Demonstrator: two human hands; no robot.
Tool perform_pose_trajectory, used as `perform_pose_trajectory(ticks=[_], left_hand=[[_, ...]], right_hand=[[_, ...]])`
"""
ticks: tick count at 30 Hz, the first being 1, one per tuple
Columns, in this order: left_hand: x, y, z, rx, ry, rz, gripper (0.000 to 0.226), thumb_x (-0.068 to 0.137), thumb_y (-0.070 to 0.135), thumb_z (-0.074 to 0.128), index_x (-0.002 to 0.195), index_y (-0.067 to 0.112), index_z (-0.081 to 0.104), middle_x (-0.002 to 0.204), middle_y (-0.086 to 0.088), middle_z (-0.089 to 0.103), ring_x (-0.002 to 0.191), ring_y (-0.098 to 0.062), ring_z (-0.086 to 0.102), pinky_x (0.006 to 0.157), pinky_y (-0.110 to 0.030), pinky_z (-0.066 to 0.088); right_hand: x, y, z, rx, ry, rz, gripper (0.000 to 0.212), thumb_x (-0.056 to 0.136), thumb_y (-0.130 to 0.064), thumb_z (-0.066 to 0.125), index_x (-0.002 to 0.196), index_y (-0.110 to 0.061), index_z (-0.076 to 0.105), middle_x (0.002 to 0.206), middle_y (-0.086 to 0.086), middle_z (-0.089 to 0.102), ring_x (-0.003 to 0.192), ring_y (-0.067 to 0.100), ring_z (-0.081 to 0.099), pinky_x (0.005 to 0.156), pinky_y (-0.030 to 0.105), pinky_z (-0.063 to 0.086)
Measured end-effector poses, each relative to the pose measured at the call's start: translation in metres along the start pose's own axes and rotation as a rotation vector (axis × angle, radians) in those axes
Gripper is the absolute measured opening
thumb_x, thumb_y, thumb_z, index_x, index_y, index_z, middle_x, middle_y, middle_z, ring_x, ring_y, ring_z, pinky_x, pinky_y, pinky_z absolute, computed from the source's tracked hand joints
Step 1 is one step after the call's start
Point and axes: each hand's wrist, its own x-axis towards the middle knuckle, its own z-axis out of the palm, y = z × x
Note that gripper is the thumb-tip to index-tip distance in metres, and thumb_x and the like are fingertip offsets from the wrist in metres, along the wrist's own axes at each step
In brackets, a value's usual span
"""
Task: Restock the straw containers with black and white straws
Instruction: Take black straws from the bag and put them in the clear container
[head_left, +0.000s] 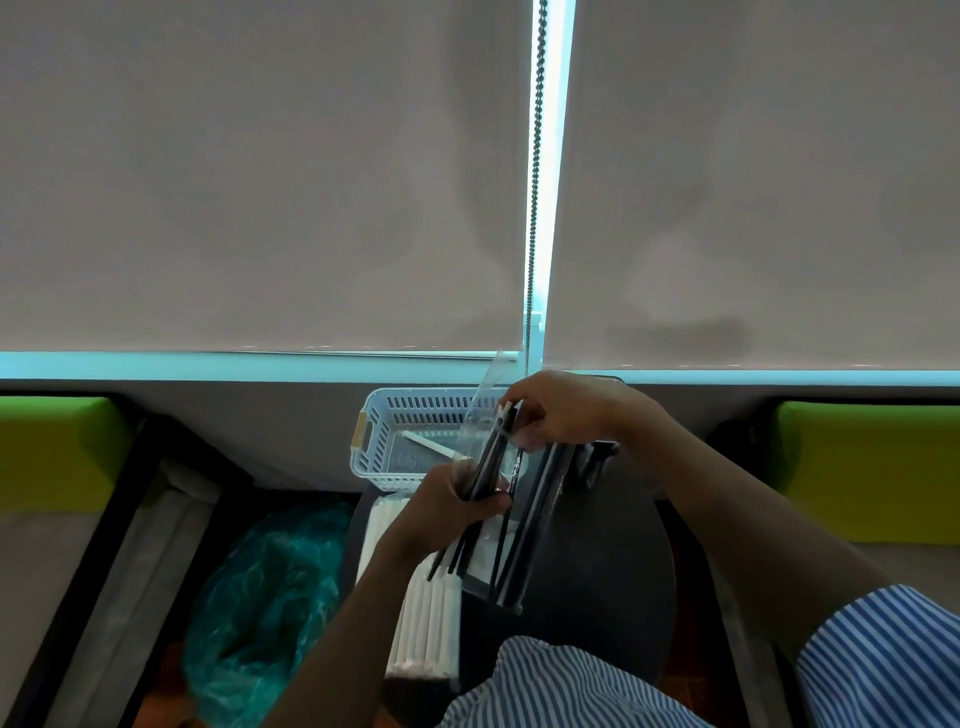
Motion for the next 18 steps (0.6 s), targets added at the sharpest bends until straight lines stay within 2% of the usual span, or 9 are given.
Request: perform_pose_trajectory(ticks=[4, 7, 11, 13, 15, 17, 18], left_hand=[[0.001, 0.003, 0.001, -0.025, -0.014, 0.004, 0.011, 0.084, 0.010, 0.078, 0.093, 0.009, 0.072, 0.078, -0.003, 0.072, 0.072, -0.014, 0.069, 0.071, -0.023, 0.058], [0.001, 0.003, 0.000, -0.036, -0.001, 0.012, 0.016, 0.081, 0.013, 0.082, 0.094, 0.011, 0.072, 0.086, -0.010, 0.075, 0.081, -0.021, 0.074, 0.074, -0.023, 0.059], [0.002, 0.000, -0.001, -0.025, 0.020, 0.036, 0.016, 0.078, 0.014, 0.084, 0.088, 0.008, 0.072, 0.083, -0.014, 0.073, 0.077, -0.022, 0.071, 0.073, -0.024, 0.058], [0.003, -0.002, -0.002, -0.021, 0.022, 0.044, 0.016, 0.079, 0.015, 0.084, 0.087, 0.008, 0.073, 0.084, -0.015, 0.074, 0.081, -0.029, 0.072, 0.076, -0.028, 0.059], [0.005, -0.004, -0.002, -0.021, 0.006, 0.041, 0.014, 0.079, 0.016, 0.084, 0.086, 0.010, 0.073, 0.086, -0.015, 0.075, 0.086, -0.033, 0.073, 0.082, -0.037, 0.060], [0.006, -0.006, -0.001, -0.016, -0.013, 0.044, 0.011, 0.080, 0.013, 0.083, 0.085, 0.011, 0.073, 0.086, -0.014, 0.076, 0.087, -0.034, 0.074, 0.084, -0.041, 0.060], [0.005, -0.006, -0.001, -0.007, -0.016, 0.046, 0.010, 0.080, 0.011, 0.082, 0.085, 0.012, 0.074, 0.085, -0.011, 0.076, 0.086, -0.030, 0.074, 0.083, -0.039, 0.061]], right_hand=[[0.002, -0.001, 0.003, 0.016, 0.073, 0.002, 0.011, 0.083, -0.007, 0.075, 0.090, -0.014, 0.072, 0.076, -0.002, 0.076, 0.068, 0.008, 0.072, 0.072, 0.032, 0.060], [0.003, -0.001, 0.006, 0.165, 0.141, 0.016, 0.009, 0.085, -0.001, 0.074, 0.090, -0.008, 0.073, 0.077, 0.000, 0.076, 0.068, 0.009, 0.074, 0.064, 0.020, 0.055], [0.003, -0.004, 0.009, 0.374, 0.177, 0.027, 0.017, 0.088, -0.002, 0.073, 0.104, -0.004, 0.073, 0.089, 0.006, 0.078, 0.077, 0.014, 0.077, 0.073, 0.022, 0.060], [0.004, -0.004, 0.011, 0.319, 0.147, -0.004, 0.022, 0.083, -0.005, 0.078, 0.105, -0.008, 0.075, 0.091, 0.001, 0.078, 0.081, 0.011, 0.076, 0.077, 0.022, 0.059], [0.006, -0.002, 0.014, 0.201, 0.123, -0.022, 0.030, 0.078, -0.011, 0.083, 0.106, -0.017, 0.076, 0.093, -0.006, 0.077, 0.086, 0.010, 0.074, 0.086, 0.028, 0.058], [0.007, -0.002, 0.017, 0.149, 0.116, -0.016, 0.034, 0.077, -0.012, 0.084, 0.108, -0.021, 0.076, 0.094, -0.007, 0.076, 0.087, 0.010, 0.072, 0.089, 0.032, 0.058], [0.009, -0.001, 0.018, 0.145, 0.115, -0.017, 0.034, 0.077, -0.010, 0.083, 0.109, -0.021, 0.076, 0.094, -0.008, 0.076, 0.086, 0.009, 0.072, 0.089, 0.032, 0.059]])
